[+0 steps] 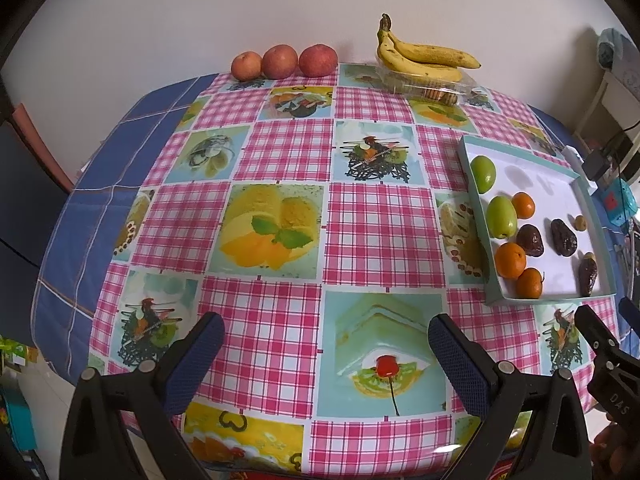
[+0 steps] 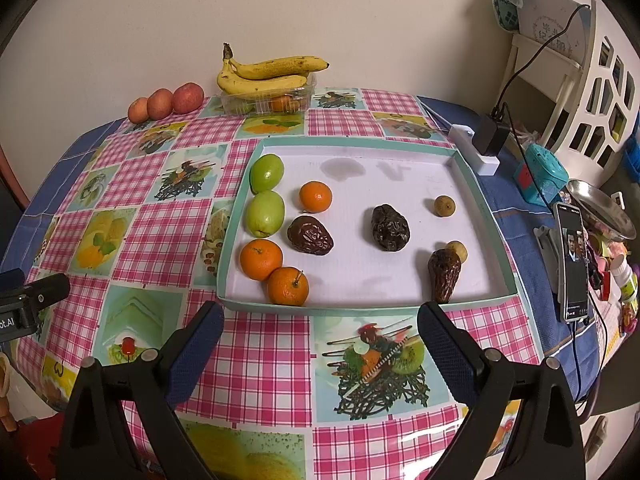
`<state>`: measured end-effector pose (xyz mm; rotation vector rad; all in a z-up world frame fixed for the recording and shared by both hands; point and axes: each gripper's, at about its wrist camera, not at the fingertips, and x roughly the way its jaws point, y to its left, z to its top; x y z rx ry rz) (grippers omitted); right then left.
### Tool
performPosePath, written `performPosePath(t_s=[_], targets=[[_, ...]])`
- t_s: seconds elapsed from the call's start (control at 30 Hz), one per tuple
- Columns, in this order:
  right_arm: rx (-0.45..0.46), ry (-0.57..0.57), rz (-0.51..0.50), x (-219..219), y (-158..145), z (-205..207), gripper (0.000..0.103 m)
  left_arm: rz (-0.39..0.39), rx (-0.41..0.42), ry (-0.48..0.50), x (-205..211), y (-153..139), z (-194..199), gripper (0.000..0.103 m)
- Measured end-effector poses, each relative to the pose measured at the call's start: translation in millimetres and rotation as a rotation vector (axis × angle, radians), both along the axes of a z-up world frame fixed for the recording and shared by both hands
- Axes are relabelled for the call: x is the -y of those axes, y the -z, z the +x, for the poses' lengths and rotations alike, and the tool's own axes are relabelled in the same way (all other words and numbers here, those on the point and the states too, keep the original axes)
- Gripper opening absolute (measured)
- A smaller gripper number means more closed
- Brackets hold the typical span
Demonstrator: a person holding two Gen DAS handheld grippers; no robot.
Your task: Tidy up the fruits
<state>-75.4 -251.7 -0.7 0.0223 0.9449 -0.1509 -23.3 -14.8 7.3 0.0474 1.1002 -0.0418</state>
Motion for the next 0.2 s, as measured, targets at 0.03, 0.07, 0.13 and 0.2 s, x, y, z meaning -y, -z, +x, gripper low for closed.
performPosePath(t_s=[0.03, 0.07, 0.13, 0.2], targets=[[0.0, 0.0, 0.0, 0.1, 0.0, 0.0, 0.098, 0.002, 0.001, -0.001, -0.1, -0.3, 0.2, 0.103], [0.0, 0.0, 0.0, 0.0, 0.1, -0.3, 0.097, 0.005, 0.002, -0.004, -0.2, -0.4, -0.1, 0.103], [0.0, 0.0, 0.0, 0.2, 0.0, 0.1, 0.097, 0.007, 0.003, -0.006, -0.7, -0.7, -0.2, 0.103], [0.0, -0.001, 0.001, 0.1, 0.2, -0.6, 0.097, 0.005, 0.002, -0.006, -0.9, -0.5, 0.0, 0.103]])
